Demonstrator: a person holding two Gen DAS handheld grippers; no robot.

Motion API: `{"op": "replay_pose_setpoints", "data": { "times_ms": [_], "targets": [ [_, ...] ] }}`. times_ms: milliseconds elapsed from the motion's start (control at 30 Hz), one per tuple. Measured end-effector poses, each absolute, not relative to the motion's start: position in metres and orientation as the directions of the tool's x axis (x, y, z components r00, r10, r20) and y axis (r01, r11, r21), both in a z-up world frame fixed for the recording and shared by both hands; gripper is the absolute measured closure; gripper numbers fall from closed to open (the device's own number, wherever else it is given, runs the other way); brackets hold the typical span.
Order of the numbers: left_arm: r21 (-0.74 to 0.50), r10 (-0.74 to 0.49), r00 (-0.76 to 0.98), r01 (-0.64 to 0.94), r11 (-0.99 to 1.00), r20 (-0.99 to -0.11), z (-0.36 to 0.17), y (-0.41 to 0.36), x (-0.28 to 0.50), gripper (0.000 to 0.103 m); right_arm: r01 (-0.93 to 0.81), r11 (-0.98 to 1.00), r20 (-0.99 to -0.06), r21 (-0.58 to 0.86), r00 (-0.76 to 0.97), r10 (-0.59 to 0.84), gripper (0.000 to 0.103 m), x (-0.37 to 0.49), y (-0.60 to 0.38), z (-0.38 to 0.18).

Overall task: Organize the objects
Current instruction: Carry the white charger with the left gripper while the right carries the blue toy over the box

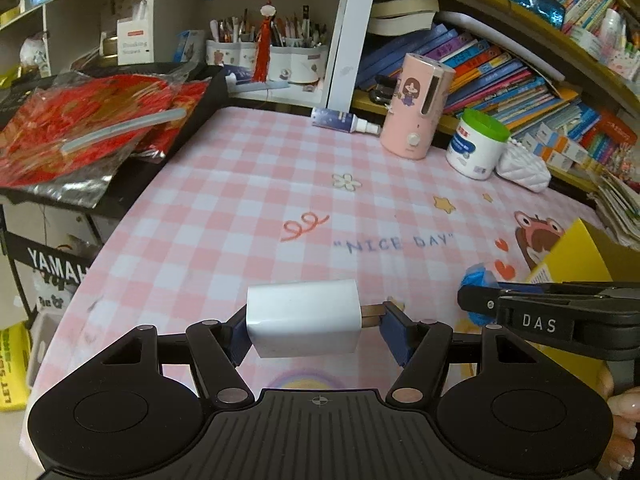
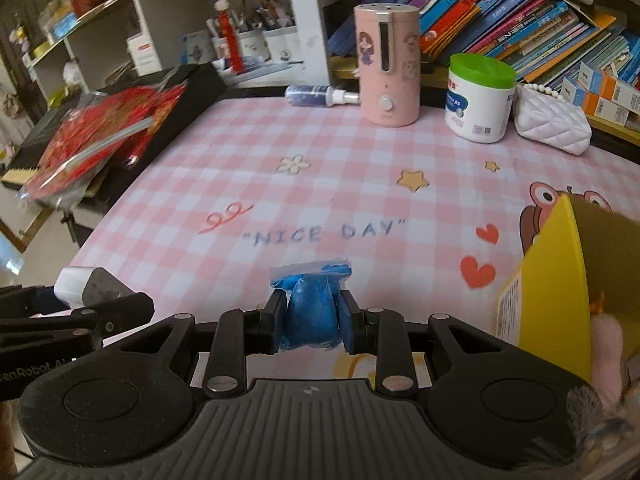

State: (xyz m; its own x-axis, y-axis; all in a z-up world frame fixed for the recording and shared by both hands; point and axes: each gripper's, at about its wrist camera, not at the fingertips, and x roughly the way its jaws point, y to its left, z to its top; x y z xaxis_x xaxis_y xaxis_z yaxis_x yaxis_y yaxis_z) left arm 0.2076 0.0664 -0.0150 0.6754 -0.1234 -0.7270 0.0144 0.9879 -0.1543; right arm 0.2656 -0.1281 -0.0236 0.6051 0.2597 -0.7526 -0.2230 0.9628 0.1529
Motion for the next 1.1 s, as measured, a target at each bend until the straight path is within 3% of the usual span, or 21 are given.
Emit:
{"op": "replay_pose_setpoints", "data": {
  "times_ms": [1100],
  "targets": [
    [-0.191, -0.221, 0.653, 0.118, 0.975, -0.724, -0.011, 0.103, 0.026, 0.038, -0.172, 0.976, -0.750, 0.133, 0.627, 0.212, 0.077, 0.059, -0.090, -0.019]
  ]
}}
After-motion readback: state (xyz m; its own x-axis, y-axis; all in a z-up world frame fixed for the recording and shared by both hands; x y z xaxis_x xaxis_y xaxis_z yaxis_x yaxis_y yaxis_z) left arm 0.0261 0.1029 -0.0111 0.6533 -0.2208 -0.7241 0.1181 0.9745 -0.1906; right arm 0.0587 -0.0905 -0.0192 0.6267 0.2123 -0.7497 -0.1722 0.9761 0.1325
